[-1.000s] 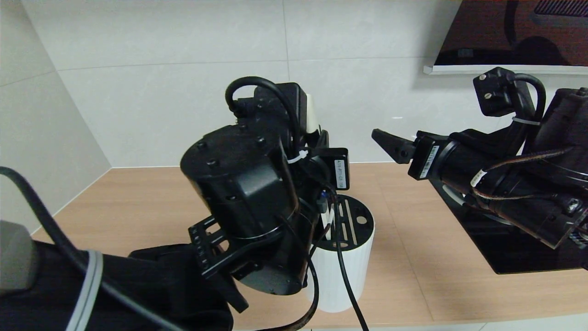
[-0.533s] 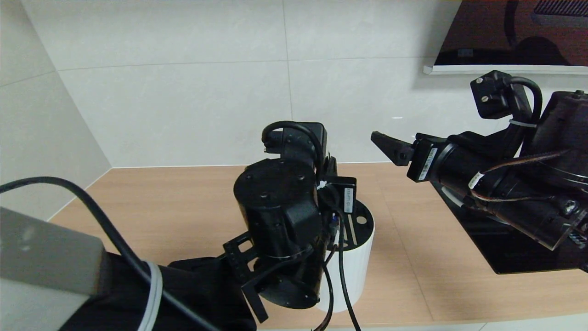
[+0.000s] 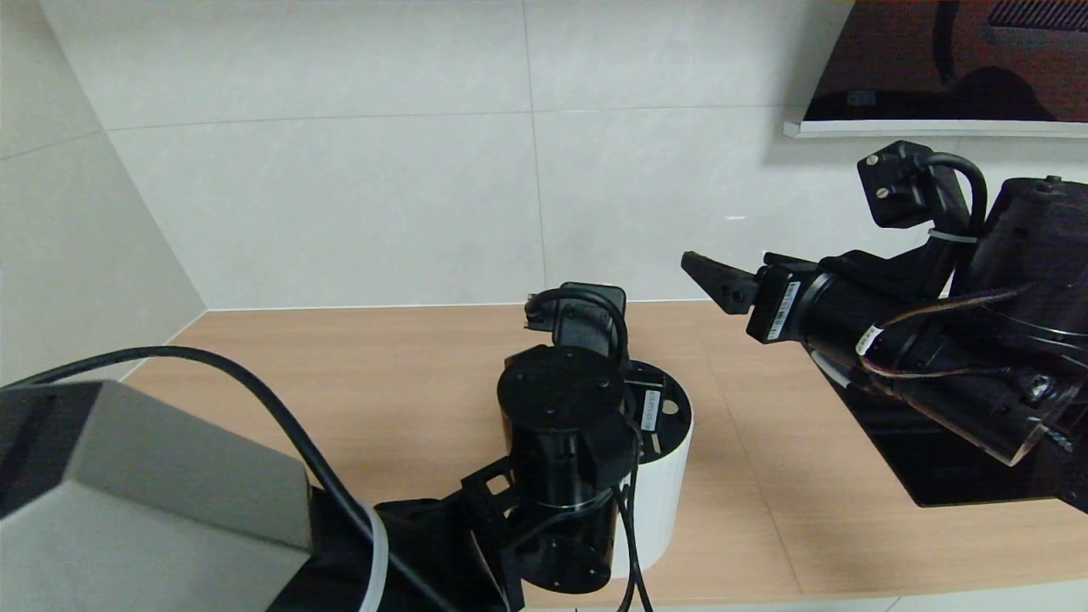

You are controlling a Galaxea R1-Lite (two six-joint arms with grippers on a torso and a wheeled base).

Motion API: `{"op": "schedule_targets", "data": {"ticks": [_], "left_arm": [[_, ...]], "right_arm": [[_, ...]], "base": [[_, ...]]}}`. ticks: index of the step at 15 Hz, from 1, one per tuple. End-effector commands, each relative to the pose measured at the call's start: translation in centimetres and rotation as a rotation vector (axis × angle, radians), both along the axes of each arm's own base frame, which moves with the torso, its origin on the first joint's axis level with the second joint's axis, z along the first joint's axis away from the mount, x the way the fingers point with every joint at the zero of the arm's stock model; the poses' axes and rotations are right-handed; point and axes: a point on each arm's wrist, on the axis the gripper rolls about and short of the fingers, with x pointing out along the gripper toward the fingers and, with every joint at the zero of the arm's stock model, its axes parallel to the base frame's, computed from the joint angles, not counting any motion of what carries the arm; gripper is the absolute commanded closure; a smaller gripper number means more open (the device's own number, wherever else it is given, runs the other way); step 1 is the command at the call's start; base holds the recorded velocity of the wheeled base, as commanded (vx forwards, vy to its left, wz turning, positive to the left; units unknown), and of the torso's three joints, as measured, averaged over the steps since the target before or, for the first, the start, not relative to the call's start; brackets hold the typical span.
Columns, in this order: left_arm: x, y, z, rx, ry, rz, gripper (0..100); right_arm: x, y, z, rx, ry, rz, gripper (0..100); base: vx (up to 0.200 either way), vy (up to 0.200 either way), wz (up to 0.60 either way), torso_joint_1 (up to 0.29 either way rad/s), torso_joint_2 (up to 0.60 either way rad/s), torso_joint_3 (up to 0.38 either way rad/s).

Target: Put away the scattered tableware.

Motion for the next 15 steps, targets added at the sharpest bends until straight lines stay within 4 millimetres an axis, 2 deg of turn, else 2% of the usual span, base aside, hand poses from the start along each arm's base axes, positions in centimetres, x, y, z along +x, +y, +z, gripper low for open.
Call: {"op": "schedule_targets", "data": {"ticks": [1,6,7,15], "left_arm": [[0.1,-0.13,-0.9,0.022,0.015,0.001,100],[0.08,-0.1,-1.27,0.033,0.022,0.001,100],[0.07,-0.09,-1.3,0.035,0.023,0.001,0],[-0.27,0.42,-1.07,0.036,0.024,0.001,0]], "right_arm": [[0.11,0.09,-0.16,-0.004,0.004,0.0,0],[0.13,0.17,-0.29,-0.006,0.008,0.002,0],[0.13,0.17,-0.29,-0.006,0.008,0.002,0],[0.15,0.18,-0.42,-0.009,0.011,0.002,0]], "base": [[0.0,0.0,0.0,0.0,0.0,0.0],[0.0,0.0,0.0,0.0,0.0,0.0],[0.0,0.0,0.0,0.0,0.0,0.0],[0.0,0.0,0.0,0.0,0.0,0.0]]}}
